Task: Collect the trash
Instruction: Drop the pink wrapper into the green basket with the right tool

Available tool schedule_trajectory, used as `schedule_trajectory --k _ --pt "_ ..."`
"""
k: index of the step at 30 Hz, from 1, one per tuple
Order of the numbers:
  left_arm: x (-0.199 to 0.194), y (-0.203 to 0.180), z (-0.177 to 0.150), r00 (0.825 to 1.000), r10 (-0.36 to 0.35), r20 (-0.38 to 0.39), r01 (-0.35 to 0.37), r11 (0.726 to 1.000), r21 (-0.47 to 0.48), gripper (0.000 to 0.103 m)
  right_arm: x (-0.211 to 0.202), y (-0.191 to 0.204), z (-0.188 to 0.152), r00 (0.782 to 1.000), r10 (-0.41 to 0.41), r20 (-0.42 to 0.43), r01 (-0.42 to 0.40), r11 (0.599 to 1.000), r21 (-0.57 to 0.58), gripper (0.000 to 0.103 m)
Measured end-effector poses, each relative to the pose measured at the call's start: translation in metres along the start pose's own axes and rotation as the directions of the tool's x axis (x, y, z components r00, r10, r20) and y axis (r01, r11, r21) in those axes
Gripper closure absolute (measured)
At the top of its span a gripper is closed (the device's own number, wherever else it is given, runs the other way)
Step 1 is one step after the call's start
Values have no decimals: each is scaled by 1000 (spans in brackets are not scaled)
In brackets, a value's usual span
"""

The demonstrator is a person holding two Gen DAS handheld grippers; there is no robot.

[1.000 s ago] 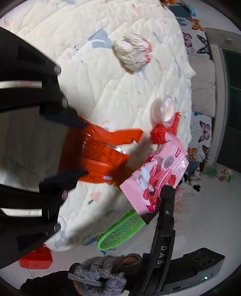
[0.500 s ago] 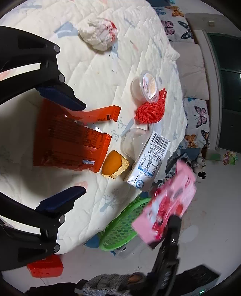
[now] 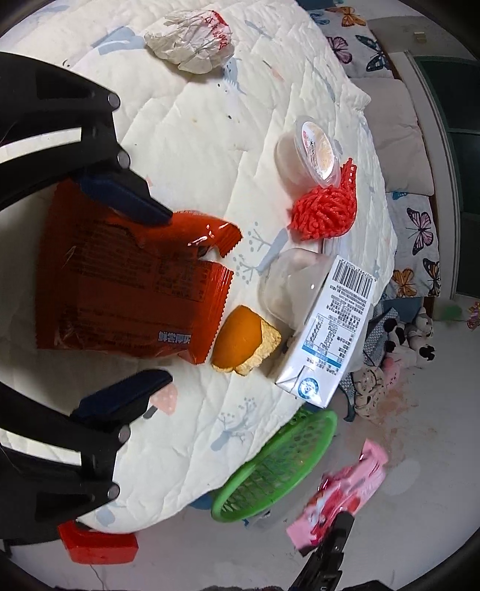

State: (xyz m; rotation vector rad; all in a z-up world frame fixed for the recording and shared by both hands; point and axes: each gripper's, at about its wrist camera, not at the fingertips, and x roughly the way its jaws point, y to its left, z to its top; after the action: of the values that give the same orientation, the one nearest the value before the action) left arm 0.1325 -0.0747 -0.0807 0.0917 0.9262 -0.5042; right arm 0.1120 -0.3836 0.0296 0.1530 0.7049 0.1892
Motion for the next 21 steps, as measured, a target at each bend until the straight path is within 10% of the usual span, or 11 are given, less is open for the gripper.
schedule_trajectory --k 13,21 --pt "3 -6 1 997 75 16 -76 996 46 32 6 -67 -33 990 -129 -50 134 984 119 90" --pt "0 -10 1 999 41 31 -43 997 63 63 12 -83 -40 987 -146 -72 156 975 157 90"
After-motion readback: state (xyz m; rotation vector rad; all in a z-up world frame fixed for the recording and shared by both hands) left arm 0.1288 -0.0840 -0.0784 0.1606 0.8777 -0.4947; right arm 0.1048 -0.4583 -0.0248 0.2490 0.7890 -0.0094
